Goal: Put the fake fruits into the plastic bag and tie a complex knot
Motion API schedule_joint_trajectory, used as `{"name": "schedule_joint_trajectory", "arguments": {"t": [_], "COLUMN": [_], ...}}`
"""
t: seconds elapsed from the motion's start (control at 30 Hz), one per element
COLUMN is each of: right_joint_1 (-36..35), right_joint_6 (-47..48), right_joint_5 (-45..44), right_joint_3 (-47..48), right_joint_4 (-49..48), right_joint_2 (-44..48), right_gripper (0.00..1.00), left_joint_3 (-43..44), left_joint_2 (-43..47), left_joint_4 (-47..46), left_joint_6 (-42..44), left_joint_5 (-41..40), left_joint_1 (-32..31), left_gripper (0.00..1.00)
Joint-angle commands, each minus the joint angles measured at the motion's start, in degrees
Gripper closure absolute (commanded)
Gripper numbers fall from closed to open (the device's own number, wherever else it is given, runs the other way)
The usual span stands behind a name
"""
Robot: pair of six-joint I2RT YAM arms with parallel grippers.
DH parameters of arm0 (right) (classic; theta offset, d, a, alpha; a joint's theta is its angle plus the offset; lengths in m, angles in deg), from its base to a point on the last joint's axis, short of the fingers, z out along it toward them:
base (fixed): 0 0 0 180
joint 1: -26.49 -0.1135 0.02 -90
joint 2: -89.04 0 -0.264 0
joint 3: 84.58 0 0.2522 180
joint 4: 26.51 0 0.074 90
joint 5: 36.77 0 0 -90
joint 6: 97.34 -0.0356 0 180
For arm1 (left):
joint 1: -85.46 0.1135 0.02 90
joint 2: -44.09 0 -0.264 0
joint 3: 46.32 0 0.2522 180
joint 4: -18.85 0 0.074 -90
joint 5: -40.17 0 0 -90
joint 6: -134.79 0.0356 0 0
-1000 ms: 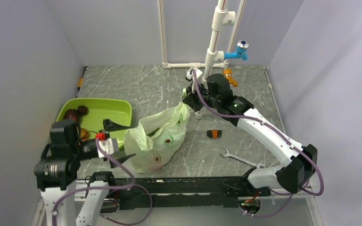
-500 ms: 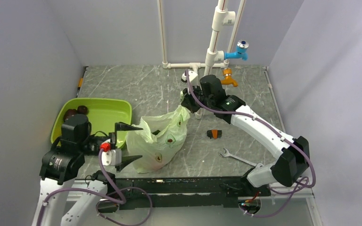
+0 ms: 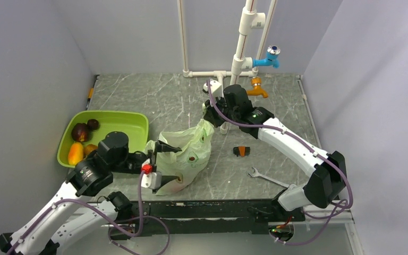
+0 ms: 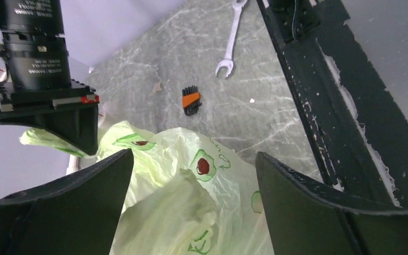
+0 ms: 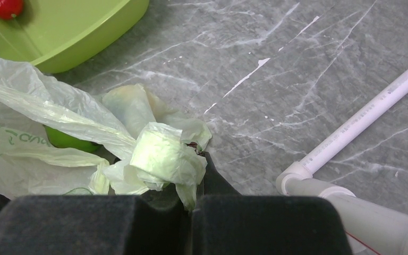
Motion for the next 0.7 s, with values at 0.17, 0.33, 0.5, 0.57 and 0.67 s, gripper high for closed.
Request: {"name": "schedule_joint_trajectory", "arguments": {"t": [0.17, 0.33, 0.5, 0.57, 0.67], "right_joint_1": [0.07, 0.11, 0.02, -0.10, -0.02], "right_joint_6": [2.74, 3.80, 5.87, 7.40, 10.08], "right_joint_5": [2.56, 5.51, 8.68, 8.98, 6.48], "right_joint_3": [-1.56, -2.21, -1.23, -1.31, -3.23], "right_joint_4": [-2.46, -0.93, 4.32, 7.16, 11.18], "right_joint_2": [7.43, 15.76, 19.83, 21.05, 22.28], "right_gripper": [1.00, 1.00, 1.00, 1.00, 1.00], "left_joint_3": [4.38, 14.37, 22.58, 25.12, 24.29], "left_joint_2": [-2.38, -5.71, -10.66, -12.08, -12.28], "left_joint_4": [-6.44, -10.30, -16.49, -17.99, -17.44], "left_joint_6": [-9.76, -24.14, -41.29, -46.55, -55.37], "left_joint_5": [-16.09, -13.08, -2.50, 1.44, 6.16], "left_joint_1": [1.26, 12.46, 26.07, 29.62, 35.16], "left_gripper": [0.78, 1.00, 1.00, 1.00, 1.00]}}
